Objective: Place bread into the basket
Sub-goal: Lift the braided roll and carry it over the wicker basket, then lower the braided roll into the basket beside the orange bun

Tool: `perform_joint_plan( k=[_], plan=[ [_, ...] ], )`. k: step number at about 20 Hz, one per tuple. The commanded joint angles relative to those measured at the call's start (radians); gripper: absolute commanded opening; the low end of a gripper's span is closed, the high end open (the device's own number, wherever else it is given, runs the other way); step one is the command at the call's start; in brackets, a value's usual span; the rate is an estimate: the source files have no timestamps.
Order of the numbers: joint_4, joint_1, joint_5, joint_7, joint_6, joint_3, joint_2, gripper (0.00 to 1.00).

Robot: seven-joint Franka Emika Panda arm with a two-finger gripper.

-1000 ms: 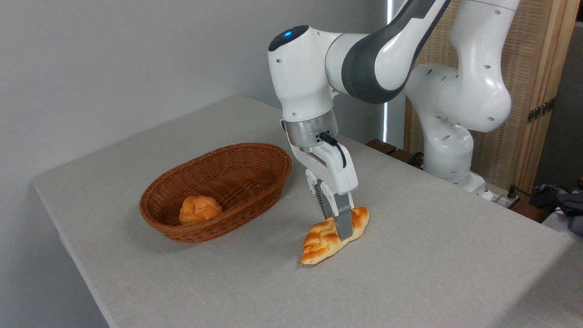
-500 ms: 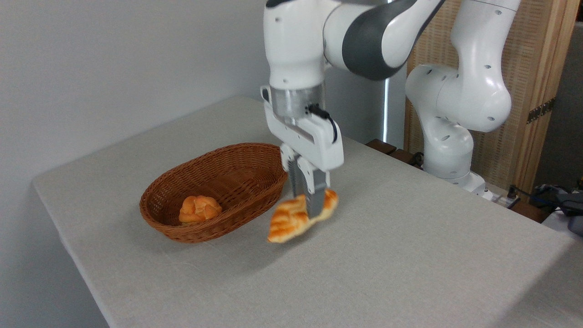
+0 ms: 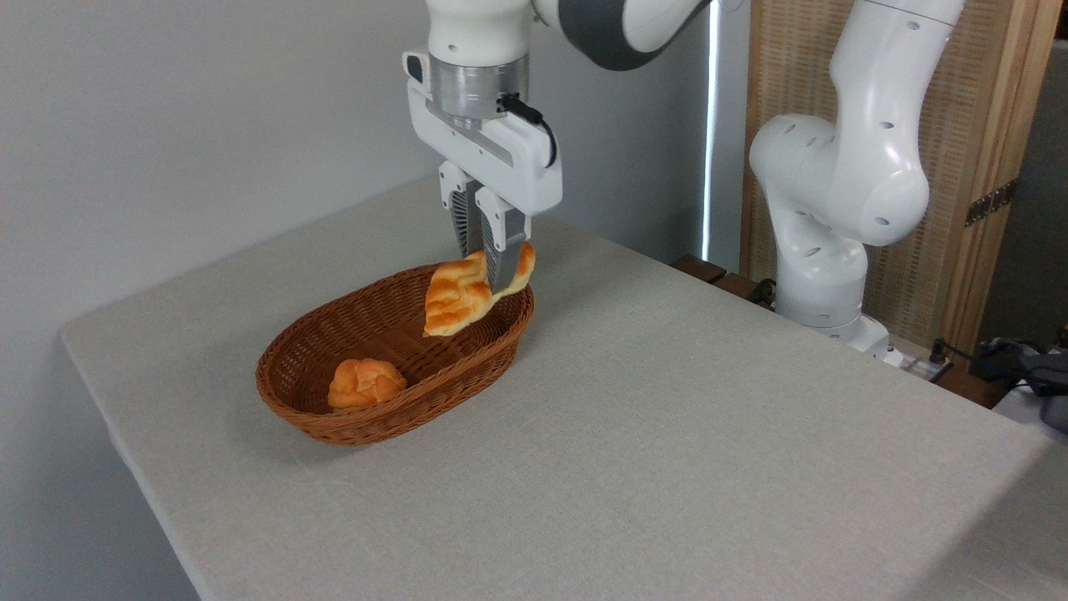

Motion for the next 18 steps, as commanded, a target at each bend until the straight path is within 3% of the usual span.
perform_joint_plan(
  k=[1,6,7,8,11,14,18],
  plan=[
    [0.065,-0.019,-0.029,-0.058,-0.005,-0.063,0.106,0.32],
    [0.159,-0.019,-0.029,-0.122,-0.003,-0.137,0.256,0.35],
    [0.161,-0.019,-0.028,-0.126,-0.002,-0.155,0.271,0.38],
    [0.161,-0.019,-0.026,-0.126,0.003,-0.168,0.284,0.46],
    [0.159,-0.019,-0.023,-0.127,0.029,-0.191,0.296,0.67],
    [0.159,-0.019,-0.017,-0.124,0.030,-0.191,0.299,0.69],
    [0.158,-0.019,-0.011,-0.119,0.029,-0.191,0.302,0.81]
  ],
)
